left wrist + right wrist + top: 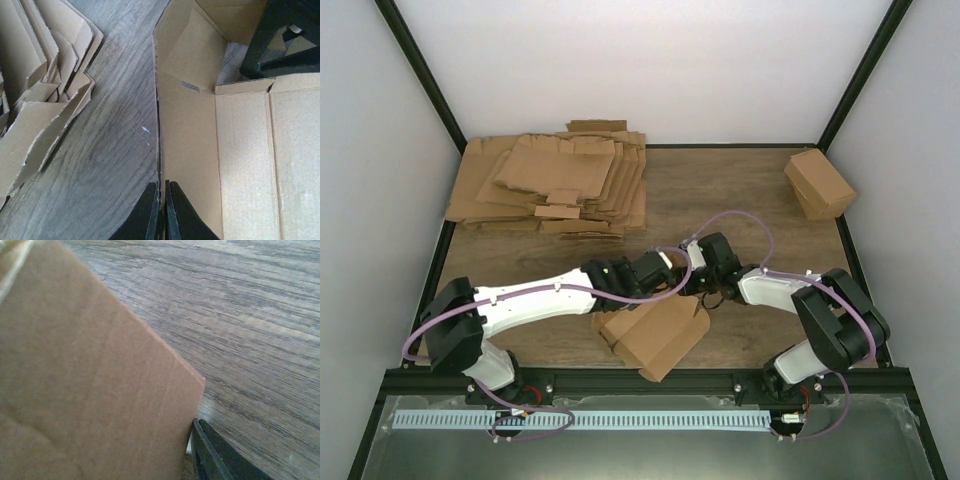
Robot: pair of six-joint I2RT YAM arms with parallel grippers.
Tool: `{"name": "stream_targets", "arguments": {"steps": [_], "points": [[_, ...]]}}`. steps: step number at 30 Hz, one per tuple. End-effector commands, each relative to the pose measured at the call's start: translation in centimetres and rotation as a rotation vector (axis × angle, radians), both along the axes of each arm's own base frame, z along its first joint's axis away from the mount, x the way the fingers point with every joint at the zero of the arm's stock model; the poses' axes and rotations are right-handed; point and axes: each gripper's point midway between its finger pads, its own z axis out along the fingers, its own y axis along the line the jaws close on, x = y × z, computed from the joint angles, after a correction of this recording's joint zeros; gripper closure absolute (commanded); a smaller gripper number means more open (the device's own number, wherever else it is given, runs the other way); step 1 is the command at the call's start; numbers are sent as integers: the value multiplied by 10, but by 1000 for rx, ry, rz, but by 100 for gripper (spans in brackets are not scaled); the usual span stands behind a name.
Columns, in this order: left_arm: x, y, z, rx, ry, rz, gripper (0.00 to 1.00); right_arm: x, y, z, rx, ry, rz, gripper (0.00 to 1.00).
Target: Fold the paper box
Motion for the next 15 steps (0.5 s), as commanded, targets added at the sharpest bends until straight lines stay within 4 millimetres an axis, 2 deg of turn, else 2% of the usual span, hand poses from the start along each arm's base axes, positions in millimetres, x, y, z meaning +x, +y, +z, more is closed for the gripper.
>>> {"name": "stream_targets", "arguments": {"steps": [1, 9, 13, 15], "points": [[-11, -12, 0, -27, -4, -54, 96, 2, 3, 4, 9, -24, 7, 67], [-22, -15, -9, 111, -91, -88, 96, 0, 1, 22, 43, -83, -1, 68], [-22, -13, -15, 198, -140, -91, 96, -5, -2, 31, 61, -105, -4, 71], [-20, -10, -21, 259, -170, -86, 96, -7, -4, 34, 68, -112, -10, 76]]}}
